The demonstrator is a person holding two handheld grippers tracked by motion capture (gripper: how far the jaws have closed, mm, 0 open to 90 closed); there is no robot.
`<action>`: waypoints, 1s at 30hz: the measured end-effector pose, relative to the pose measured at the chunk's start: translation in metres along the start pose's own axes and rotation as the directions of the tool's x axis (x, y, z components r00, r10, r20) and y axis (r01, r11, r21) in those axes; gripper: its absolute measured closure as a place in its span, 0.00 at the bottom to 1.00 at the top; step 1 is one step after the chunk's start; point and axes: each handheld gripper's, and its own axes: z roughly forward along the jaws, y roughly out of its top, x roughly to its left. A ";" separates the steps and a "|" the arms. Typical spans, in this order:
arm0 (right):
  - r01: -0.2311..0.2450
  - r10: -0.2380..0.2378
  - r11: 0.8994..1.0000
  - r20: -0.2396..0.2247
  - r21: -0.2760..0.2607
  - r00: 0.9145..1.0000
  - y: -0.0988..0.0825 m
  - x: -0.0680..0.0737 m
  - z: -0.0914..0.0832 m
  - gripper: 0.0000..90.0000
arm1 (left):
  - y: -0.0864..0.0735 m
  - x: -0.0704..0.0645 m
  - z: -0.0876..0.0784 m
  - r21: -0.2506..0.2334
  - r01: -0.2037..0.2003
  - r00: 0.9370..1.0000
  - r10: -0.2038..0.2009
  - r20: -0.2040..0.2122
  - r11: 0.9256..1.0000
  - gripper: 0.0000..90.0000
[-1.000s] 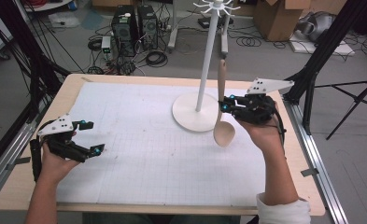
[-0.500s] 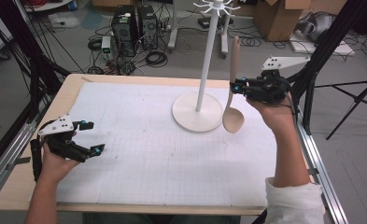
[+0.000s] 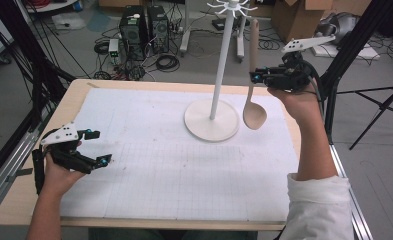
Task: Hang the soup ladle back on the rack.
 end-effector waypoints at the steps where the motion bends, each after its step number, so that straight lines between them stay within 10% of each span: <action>1: 0.001 -0.001 1.000 0.001 -0.003 1.000 0.002 -0.001 0.000 0.85 | 0.000 0.000 0.000 0.000 0.000 1.000 0.000 0.000 1.000 0.02; 30: -0.021 0.022 0.999 -0.021 0.042 1.000 0.018 -0.016 0.018 0.85 | -0.001 0.002 -0.001 -0.003 0.008 1.000 -0.008 -0.004 1.000 0.02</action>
